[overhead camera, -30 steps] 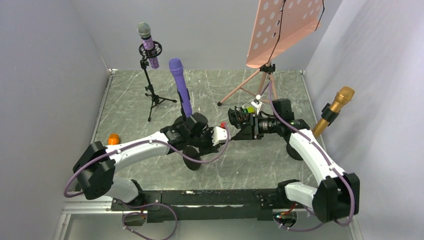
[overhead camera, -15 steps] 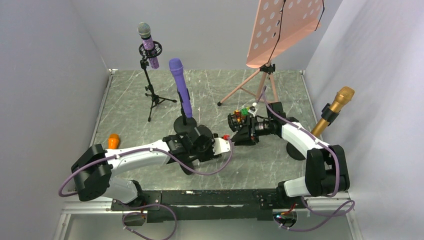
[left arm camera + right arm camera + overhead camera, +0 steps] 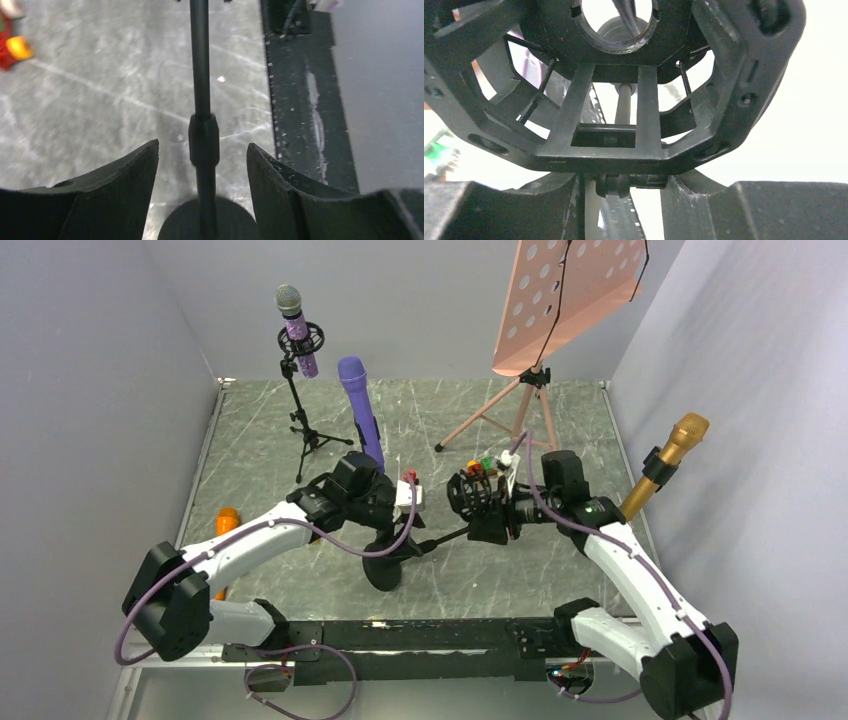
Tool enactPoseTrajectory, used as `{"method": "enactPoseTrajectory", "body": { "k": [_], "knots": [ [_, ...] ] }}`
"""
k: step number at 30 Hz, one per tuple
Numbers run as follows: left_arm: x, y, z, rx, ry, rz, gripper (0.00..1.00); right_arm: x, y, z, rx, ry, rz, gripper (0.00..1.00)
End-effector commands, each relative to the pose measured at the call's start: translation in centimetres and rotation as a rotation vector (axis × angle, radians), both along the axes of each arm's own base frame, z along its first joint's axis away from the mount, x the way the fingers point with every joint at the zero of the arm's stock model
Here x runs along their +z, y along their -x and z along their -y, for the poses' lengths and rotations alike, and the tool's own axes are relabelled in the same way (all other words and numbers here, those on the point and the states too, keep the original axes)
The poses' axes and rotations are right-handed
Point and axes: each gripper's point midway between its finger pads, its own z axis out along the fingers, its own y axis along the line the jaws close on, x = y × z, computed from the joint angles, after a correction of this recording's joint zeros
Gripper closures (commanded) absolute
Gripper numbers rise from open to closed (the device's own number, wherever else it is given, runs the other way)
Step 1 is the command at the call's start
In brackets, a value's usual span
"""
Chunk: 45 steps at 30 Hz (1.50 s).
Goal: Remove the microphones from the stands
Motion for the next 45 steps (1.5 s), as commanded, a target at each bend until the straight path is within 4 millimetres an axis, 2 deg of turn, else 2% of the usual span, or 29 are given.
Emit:
{"method": "enactPoseTrajectory", "body": {
  "k": [1,4,9,12,14,15,18,20,23,24,25,28,32,34,35,37,39,42,45],
  "knots": [
    [1.7,2.9,2.4,-0.175,0.177,-0.117,0.32,-0.8,-1.9,0.5,0.091,0.18,0.409,1.0],
    [0.8,2.8,3.4,-0.174,0.159,-0.106,0.33,-0.5,-1.6,0.2,0.11,0.184,0.431,1.0],
    [-1.2,2.9,4.2,-0.219,0.088,-0.083,0.5,-0.2,-1.8,0.2,0.085,0.18,0.424,1.0],
    [-2.7,2.0,3.6,-0.182,0.038,-0.028,0.72,0.0,-2.3,0.3,0.036,0.187,0.398,1.0],
    [-3.4,1.0,3.0,-0.134,0.0,0.035,0.96,-0.2,-3.5,0.9,-0.093,0.217,0.307,1.0],
    [-3.5,0.3,2.7,-0.09,-0.017,0.065,1.0,-0.4,-3.9,1.1,-0.139,0.228,0.242,1.0],
    [-1.8,-2.5,2.1,0.109,-0.008,0.202,1.0,0.1,-4.7,1.8,-0.261,0.203,-0.007,1.0],
    [0.3,-4.2,2.0,0.273,-0.003,0.344,1.0,-0.2,-3.8,1.5,-0.284,0.14,-0.259,1.0],
    [2.7,-4.5,3.2,0.342,0.002,0.542,1.0,-1.5,-2.1,0.8,-0.34,-0.006,-0.724,1.0],
    [2.7,-4.4,3.7,0.339,-0.01,0.573,1.0,-1.8,-1.8,0.7,-0.35,-0.051,-0.83,1.0],
    [2.4,-4.6,3.9,0.356,-0.033,0.588,1.0,-2.3,-2.0,0.5,-0.348,-0.068,-0.864,1.0],
    [1.1,-4.5,4.9,0.364,-0.068,0.544,1.0,-3.4,-3.4,0.7,-0.381,-0.054,-0.869,1.0],
    [-0.1,-1.6,5.9,0.221,-0.061,0.428,1.0,-3.1,-5.3,0.9,-0.4,-0.029,-0.77,1.0],
    [-0.7,-1.1,5.6,0.203,-0.074,0.397,1.0,-3.3,-6.0,1.4,-0.412,0.009,-0.689,1.0],
    [-1.0,-1.1,5.3,0.21,-0.079,0.384,0.97,-3.3,-6.2,1.7,-0.413,0.022,-0.65,1.0],
    [-1.4,-1.0,4.8,0.199,-0.076,0.36,0.69,-3.0,-6.2,1.8,-0.388,0.023,-0.584,1.0],
    [-1.6,-0.2,4.1,0.139,-0.093,0.329,0.5,-3.1,-6.0,2.1,-0.374,0.051,-0.53,1.0],
    [-0.6,1.4,3.2,0.033,-0.1,0.236,0.39,-3.2,-5.7,2.7,-0.352,0.096,-0.444,1.0],
    [0.9,2.2,2.3,-0.062,-0.033,0.158,0.33,-2.0,-5.8,2.7,-0.301,0.097,-0.287,1.0]
  ]
}}
